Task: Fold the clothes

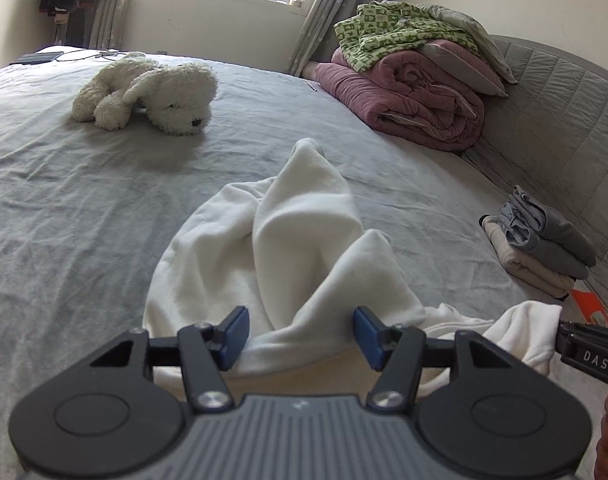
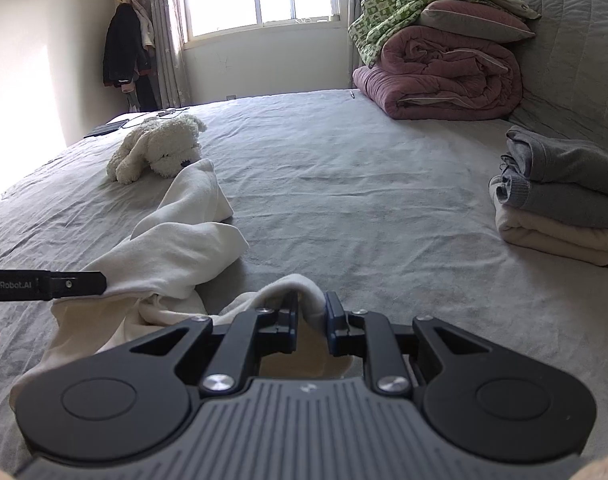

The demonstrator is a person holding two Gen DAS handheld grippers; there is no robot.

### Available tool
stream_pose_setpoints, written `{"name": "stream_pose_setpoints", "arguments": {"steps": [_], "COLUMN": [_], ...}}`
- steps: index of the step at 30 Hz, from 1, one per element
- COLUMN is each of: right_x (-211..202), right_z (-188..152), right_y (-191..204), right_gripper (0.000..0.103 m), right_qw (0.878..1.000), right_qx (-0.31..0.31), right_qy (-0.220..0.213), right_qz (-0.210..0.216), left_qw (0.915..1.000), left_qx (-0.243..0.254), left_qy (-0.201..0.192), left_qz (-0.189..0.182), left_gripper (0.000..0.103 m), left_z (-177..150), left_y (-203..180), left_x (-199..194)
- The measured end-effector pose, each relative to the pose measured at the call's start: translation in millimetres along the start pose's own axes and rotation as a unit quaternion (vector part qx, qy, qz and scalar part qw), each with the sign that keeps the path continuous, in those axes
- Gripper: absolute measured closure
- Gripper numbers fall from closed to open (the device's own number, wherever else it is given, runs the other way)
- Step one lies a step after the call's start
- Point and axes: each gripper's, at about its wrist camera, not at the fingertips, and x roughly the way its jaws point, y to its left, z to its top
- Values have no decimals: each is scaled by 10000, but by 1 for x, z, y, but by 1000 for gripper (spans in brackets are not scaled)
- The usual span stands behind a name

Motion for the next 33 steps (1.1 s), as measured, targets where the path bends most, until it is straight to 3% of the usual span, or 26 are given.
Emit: {"name": "stream_pose_setpoints", "arguments": {"steps": [5,8,10,11,25,31,33], "right_x": [6,5,4,4,-9,-17,-17], "right_z": [0,0,1,2,-3,-9,-11], "right_y": [0,-1,-1,-1,-3,-6,-8], "right_gripper": [83,83,83,83,83,83,83], "right_qw": [9998,9997,9996,9996,9990,9996,9997], "right_qx": [86,83,99,125,400,242,208], "right_qy": [155,200,222,220,143,69,56], "right_qz": [45,70,108,118,107,127,107], "left_qw": [9999,9997,9999,9999,9924,9871,9876], "left_qx": [44,118,96,84,-234,-432,-426], "left_qy": [91,148,8,-62,-1147,-1311,-1139], "left_qz": [-53,-169,-123,-99,370,816,996], "left_gripper": [47,70,91,95,98,98,98], "left_z": [-2,-4,-3,-3,-2,-4,-8], "left_y": [-8,-12,-13,-13,-4,28,38], "left_x": [13,14,4,-1,-83,-112,-110]}}
